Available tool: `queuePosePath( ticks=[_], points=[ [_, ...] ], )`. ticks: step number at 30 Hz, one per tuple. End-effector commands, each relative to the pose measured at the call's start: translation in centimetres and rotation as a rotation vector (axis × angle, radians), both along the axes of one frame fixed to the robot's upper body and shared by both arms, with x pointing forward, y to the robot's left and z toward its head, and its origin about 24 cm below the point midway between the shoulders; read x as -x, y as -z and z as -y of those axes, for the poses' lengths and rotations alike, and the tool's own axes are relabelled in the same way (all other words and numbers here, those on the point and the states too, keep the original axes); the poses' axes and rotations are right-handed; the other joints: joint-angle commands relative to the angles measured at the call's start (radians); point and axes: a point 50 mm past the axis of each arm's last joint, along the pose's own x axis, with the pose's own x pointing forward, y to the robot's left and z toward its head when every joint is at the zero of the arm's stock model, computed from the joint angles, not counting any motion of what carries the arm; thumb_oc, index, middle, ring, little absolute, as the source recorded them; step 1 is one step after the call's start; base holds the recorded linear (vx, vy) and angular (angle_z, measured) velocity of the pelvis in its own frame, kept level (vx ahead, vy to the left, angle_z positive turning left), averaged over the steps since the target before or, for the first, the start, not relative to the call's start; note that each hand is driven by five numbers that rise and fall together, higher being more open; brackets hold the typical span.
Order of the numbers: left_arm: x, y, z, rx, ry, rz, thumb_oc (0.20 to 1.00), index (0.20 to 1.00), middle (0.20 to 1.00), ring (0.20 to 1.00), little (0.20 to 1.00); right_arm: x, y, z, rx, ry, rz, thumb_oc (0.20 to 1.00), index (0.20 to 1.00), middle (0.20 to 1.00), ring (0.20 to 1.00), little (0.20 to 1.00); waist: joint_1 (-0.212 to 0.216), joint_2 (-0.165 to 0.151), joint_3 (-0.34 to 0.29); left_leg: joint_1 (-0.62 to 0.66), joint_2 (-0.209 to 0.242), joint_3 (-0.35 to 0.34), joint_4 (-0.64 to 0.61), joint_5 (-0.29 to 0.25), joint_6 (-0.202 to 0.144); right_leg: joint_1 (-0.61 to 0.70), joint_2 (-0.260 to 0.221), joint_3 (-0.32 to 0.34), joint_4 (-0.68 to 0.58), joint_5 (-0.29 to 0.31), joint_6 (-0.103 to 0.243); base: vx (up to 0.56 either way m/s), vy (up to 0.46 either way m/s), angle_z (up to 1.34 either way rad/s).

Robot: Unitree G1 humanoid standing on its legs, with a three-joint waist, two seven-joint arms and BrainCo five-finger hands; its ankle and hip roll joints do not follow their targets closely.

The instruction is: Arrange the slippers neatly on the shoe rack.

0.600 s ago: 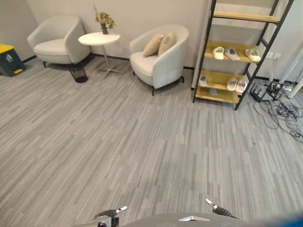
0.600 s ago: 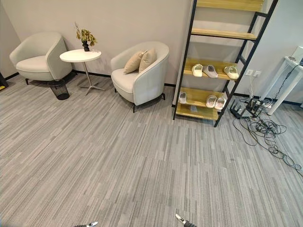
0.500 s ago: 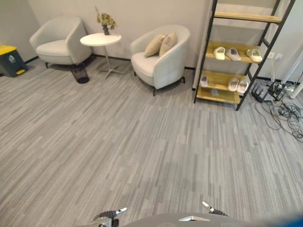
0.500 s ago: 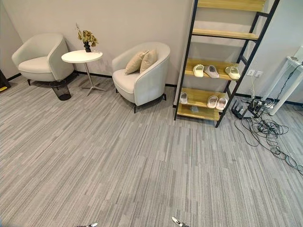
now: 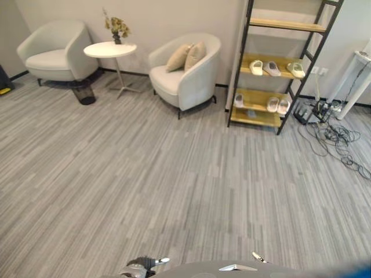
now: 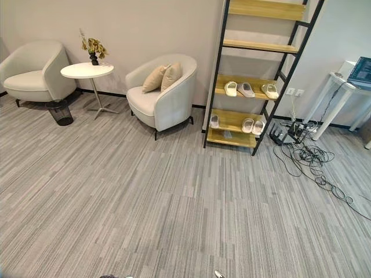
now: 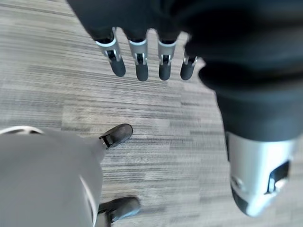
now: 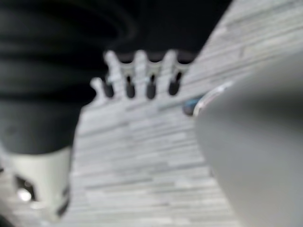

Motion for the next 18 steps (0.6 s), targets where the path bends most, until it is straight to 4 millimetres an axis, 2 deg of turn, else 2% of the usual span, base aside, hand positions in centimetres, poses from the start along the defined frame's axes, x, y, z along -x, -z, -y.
queuePosePath(
  ticks=[1,2,3,5,6,7,9,10,11,12,13,14,16,18],
  points=[
    [-1.2,-0.1,1.6,0.029,0.072,-0.006,1.000,1.000,1.000,1.000,1.000,-0.5,0.1,-0.7,-0.021,0.069,0.000,1.000,1.000,1.000,1.000,1.000,-0.028,0.042,0.013,0.027,0.047,0.015,0.009,0.012,-0.081,0.007,0.030,0.002,0.006,-0.007,-0.057,-0.01,-0.139,-0.30],
    [-1.5,-0.1,2.1,0.029,0.113,-0.007,1.000,1.000,1.000,1.000,1.000,-0.9,0.0,-0.5,-0.013,0.074,0.019,1.000,1.000,1.000,1.000,1.000,-0.042,0.047,0.016,0.047,0.058,0.035,0.009,0.009,-0.090,0.010,0.038,0.028,0.006,-0.007,-0.066,0.01,-0.266,-0.41],
    [-1.7,-0.1,2.7,0.037,0.132,0.000,1.000,1.000,1.000,1.000,1.000,-0.6,0.0,-0.3,-0.006,0.080,0.013,1.000,1.000,1.000,1.000,1.000,-0.060,0.051,0.018,0.074,0.071,0.053,0.009,0.002,-0.104,0.017,0.050,0.060,0.006,-0.007,-0.078,0.03,-0.281,-0.60],
    [-1.9,-0.1,3.0,0.037,0.152,0.006,1.000,1.000,1.000,1.000,1.000,-0.1,0.0,-0.1,0.003,0.085,0.004,1.000,1.000,1.000,1.000,1.000,-0.066,0.047,0.027,0.116,0.081,0.078,0.026,-0.016,-0.126,0.036,0.059,0.096,0.006,-0.005,-0.094,0.06,-0.264,-0.60],
    [-2.2,-0.2,3.2,0.039,0.171,0.013,1.000,1.000,1.000,1.000,1.000,-0.1,0.0,0.0,0.007,0.083,0.005,1.000,1.000,1.000,1.000,1.000,-0.071,0.035,0.035,0.097,0.099,0.086,0.140,-0.061,-0.143,0.043,0.057,0.119,0.012,0.002,-0.109,0.04,-0.288,-0.59],
    [-2.4,-0.2,3.3,0.044,0.191,0.016,1.000,1.000,1.000,1.000,1.000,0.2,0.0,0.2,0.013,0.081,-0.003,1.000,1.000,1.000,1.000,1.000,-0.072,0.025,0.040,0.073,0.119,0.095,0.231,-0.080,-0.148,0.049,0.052,0.124,0.020,-0.002,-0.112,0.00,-0.328,-0.60],
    [-3.5,-0.5,3.8,0.046,0.238,0.056,1.000,1.000,1.000,1.000,1.000,0.8,0.0,0.9,0.024,0.094,-0.018,1.000,1.000,1.000,1.000,1.000,-0.073,0.003,0.058,-0.037,0.168,0.104,0.499,-0.084,-0.142,0.056,0.037,0.110,0.032,-0.002,-0.109,0.00,-0.315,-0.41],
    [-3.6,-0.6,4.0,0.042,0.244,0.071,1.000,1.000,1.000,1.000,1.000,1.1,0.0,1.0,0.027,0.096,-0.026,1.000,1.000,1.000,1.000,1.000,-0.073,-0.003,0.065,-0.066,0.177,0.109,0.557,-0.063,-0.136,0.061,0.030,0.107,0.034,0.000,-0.102,0.01,-0.169,0.01],
    [-3.6,-0.6,4.0,0.042,0.244,0.071,1.000,1.000,1.000,1.000,1.000,1.1,0.0,1.0,0.027,0.096,-0.026,1.000,1.000,1.000,1.000,1.000,-0.075,-0.001,0.064,-0.072,0.180,0.106,0.564,-0.066,-0.136,0.060,0.032,0.105,0.034,0.000,-0.102,0.06,-0.120,0.04],
    [-3.8,-0.6,4.2,0.047,0.253,0.079,1.000,1.000,1.000,1.000,1.000,1.3,0.0,1.1,0.033,0.093,-0.037,1.000,1.000,1.000,1.000,1.000,-0.073,-0.001,0.070,-0.101,0.153,0.112,0.585,-0.065,-0.122,0.068,0.032,0.106,0.031,-0.001,-0.097,0.18,-0.160,0.02],
    [-3.6,-0.6,4.8,0.081,0.245,0.084,1.000,1.000,1.000,1.000,1.000,2.1,0.1,1.6,0.041,0.116,-0.063,1.000,1.000,1.000,1.000,1.000,-0.064,-0.001,0.074,-0.178,0.096,0.130,0.531,-0.093,-0.092,0.101,0.034,0.117,0.019,-0.015,-0.096,0.19,-0.158,-0.03],
    [-3.5,-0.6,4.8,0.082,0.245,0.083,1.000,1.000,1.000,1.000,1.000,2.2,0.1,1.6,0.042,0.116,-0.064,1.000,1.000,1.000,1.000,1.000,-0.061,-0.002,0.077,-0.172,0.096,0.134,0.532,-0.097,-0.092,0.107,0.033,0.120,0.016,-0.016,-0.095,0.37,-0.179,0.07],
    [-3.5,-0.6,4.4,0.093,0.176,0.111,1.000,1.000,1.000,1.000,1.000,2.9,0.1,1.7,0.021,0.175,-0.077,1.000,1.000,1.000,1.000,1.000,-0.044,0.020,0.086,-0.187,0.040,0.159,0.290,-0.018,-0.083,0.155,0.046,0.117,0.009,-0.035,-0.086,0.42,-0.143,-0.06],
    [-2.8,-0.4,3.4,0.058,0.156,0.099,1.000,1.000,1.000,1.000,1.000,2.2,0.1,1.5,0.016,0.133,-0.067,1.000,1.000,1.000,1.000,1.000,-0.021,0.034,0.089,-0.224,0.013,0.111,0.129,0.018,-0.081,0.200,0.072,0.145,0.017,-0.076,-0.087,0.45,-0.173,-0.05]
  ],
)
